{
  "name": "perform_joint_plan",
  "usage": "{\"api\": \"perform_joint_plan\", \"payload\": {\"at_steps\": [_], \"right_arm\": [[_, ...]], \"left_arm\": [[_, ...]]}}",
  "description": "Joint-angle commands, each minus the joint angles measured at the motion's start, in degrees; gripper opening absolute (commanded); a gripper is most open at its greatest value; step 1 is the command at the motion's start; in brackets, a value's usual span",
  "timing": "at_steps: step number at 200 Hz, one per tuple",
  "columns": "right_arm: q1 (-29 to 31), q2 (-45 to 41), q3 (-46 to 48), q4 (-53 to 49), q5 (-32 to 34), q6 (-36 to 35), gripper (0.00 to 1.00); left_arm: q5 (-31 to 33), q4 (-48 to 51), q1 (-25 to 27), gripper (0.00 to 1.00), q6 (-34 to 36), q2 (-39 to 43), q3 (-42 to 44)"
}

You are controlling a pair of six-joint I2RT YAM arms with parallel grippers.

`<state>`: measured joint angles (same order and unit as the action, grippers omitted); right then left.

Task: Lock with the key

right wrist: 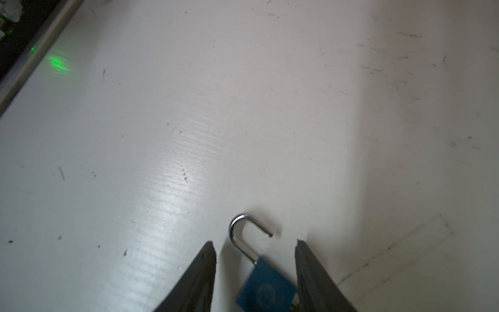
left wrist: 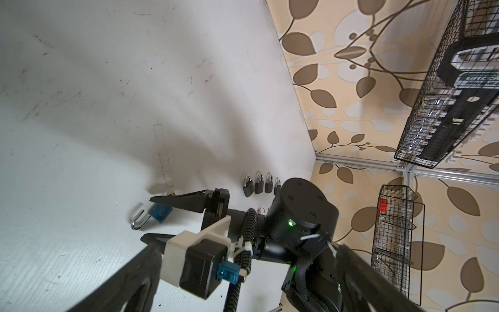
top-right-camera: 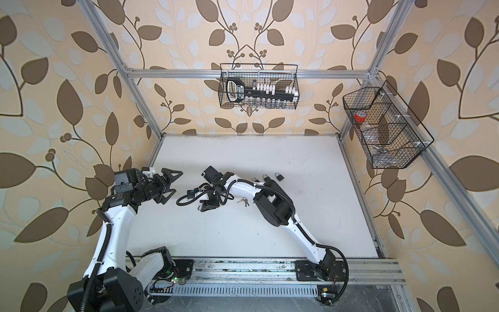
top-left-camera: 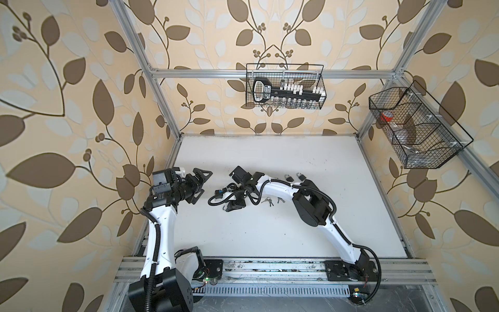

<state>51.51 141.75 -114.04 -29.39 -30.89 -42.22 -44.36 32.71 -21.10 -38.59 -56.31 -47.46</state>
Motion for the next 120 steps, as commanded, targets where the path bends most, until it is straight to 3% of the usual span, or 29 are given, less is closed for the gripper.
{"api": "perform_joint_plan", "payload": {"at_steps": [1, 43, 120], "right_arm": [[-0.04, 2.52, -2.67, -4.01, -2.21, -0.06, 0.49], [-0.18, 2.82, -2.91, -7.36, 0.69, -1.13, 0.49], [-1.32, -3.59, 8.08, -7.28, 2.85, -4.83, 0.47]], "left_arm": [[-1.96, -1.14, -0.44, 0.99, 0.43, 0.42, -0.88], [-1.96, -0.97, -0.43, 0.99, 0.64, 0.48, -0.80], [-2.13, -1.14, -0.47, 0.99, 0.09, 0.97, -0.35]]}}
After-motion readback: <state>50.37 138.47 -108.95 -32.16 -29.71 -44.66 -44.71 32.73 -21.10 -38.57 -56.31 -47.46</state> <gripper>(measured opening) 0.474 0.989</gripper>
